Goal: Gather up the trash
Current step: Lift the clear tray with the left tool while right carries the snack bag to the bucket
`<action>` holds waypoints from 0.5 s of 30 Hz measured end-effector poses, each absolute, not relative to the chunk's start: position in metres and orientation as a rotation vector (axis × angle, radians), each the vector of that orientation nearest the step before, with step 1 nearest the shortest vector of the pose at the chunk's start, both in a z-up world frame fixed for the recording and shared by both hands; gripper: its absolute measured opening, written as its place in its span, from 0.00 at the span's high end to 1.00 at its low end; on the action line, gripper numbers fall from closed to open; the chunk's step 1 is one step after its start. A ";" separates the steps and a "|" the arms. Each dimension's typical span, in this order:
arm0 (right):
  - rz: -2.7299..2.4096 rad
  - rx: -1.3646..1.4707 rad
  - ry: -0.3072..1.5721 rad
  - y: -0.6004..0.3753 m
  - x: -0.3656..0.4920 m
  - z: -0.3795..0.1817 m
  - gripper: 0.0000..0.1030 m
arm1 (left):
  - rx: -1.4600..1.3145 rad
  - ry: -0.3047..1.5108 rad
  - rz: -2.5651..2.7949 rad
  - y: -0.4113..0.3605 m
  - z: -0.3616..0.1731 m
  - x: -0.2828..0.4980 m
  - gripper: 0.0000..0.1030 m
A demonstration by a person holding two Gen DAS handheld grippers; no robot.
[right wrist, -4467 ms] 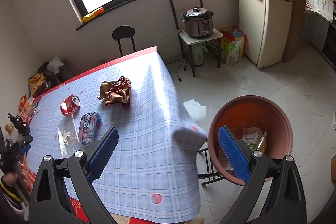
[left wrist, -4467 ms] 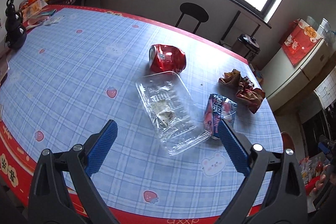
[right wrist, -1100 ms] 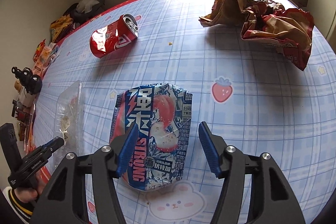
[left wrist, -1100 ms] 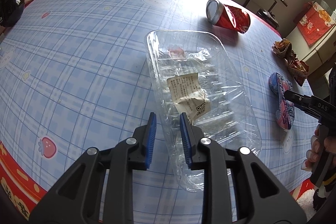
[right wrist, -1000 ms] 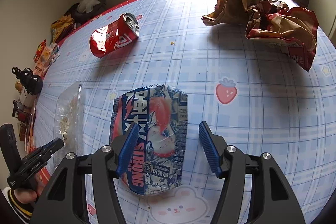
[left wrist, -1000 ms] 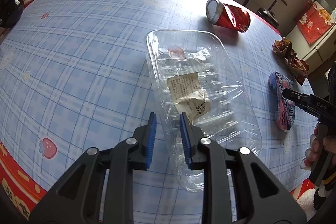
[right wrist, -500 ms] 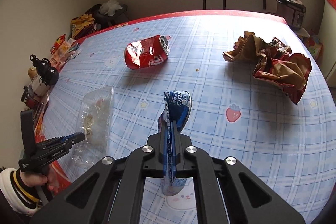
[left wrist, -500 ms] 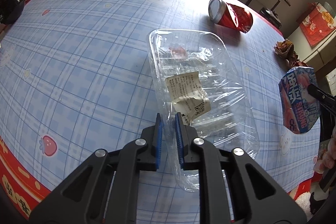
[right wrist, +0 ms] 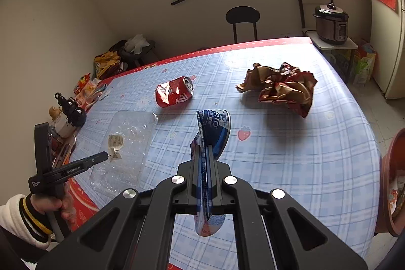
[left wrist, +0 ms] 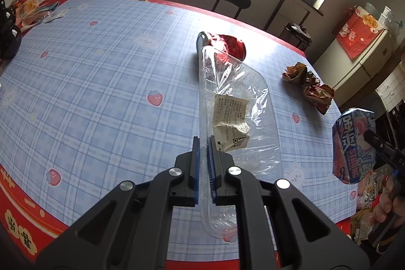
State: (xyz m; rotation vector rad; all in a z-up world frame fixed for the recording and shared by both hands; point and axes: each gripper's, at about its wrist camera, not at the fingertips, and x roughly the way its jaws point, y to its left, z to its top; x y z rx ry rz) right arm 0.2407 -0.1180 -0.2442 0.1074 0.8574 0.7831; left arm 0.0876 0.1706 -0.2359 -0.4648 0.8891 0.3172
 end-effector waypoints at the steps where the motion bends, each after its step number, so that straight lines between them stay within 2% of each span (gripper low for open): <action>1: 0.773 0.120 0.851 -0.127 0.240 -0.243 0.95 | -0.455 0.880 0.306 0.164 -0.229 0.091 0.90; 15: 0.541 0.264 0.789 -0.275 0.246 -0.246 0.95 | -0.339 0.794 0.128 0.051 -0.167 0.143 0.90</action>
